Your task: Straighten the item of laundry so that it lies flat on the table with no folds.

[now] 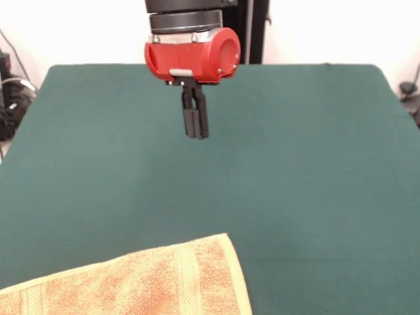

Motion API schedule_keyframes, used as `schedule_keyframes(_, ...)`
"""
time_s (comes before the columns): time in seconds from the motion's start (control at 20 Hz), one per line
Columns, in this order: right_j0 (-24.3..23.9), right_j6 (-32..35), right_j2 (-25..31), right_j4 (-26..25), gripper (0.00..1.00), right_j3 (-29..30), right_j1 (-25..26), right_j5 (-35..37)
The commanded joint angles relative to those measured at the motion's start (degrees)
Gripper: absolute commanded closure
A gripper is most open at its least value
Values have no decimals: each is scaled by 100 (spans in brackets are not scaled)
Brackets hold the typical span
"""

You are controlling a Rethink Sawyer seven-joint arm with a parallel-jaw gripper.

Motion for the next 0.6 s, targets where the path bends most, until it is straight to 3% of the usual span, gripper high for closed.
schedule_keyframes(0.05, 570, -339, -594, -599, 100, -809, 122, 2061)
schedule_keyframes(0.6, 670, -238, -286, -993, 100, 196, -266, 1359)
